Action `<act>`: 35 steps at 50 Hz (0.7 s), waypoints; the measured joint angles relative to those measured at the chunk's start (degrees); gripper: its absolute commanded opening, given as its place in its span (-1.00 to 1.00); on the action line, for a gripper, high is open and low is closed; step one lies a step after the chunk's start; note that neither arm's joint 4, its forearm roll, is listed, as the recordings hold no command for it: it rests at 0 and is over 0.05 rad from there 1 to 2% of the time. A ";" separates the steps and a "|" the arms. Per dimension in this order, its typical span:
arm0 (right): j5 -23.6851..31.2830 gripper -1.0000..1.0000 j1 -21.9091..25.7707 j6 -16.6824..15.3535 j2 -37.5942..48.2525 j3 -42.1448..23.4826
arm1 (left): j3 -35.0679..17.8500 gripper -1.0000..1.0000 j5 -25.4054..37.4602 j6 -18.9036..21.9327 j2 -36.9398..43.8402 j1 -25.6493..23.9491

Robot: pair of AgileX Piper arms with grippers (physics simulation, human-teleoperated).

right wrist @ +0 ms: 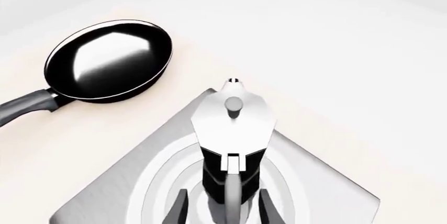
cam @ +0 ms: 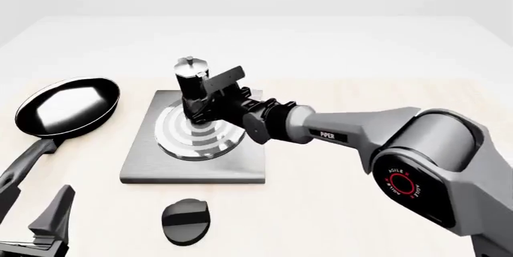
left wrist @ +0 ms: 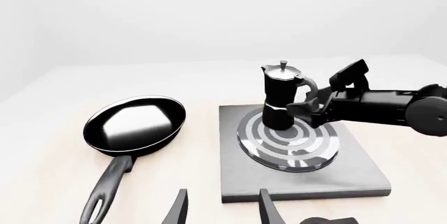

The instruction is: Turn on the stove and put the moka pot on it.

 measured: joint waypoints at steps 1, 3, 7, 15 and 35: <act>0.02 1.00 0.06 0.03 -0.06 0.23 | 0.00 1.00 0.00 0.00 0.00 0.00; 0.03 1.00 0.18 0.03 -0.43 0.83 | 0.00 1.00 0.01 -0.02 0.00 0.00; -0.04 1.00 0.35 -0.16 -1.95 2.48 | 0.00 1.00 0.04 -0.05 0.00 0.00; -0.38 1.00 0.57 -1.26 -8.16 8.01 | 0.00 1.00 0.09 -0.09 0.00 -0.16; 4.88 1.00 1.71 -5.88 -36.94 27.78 | 0.00 1.00 -0.37 0.10 0.00 -1.09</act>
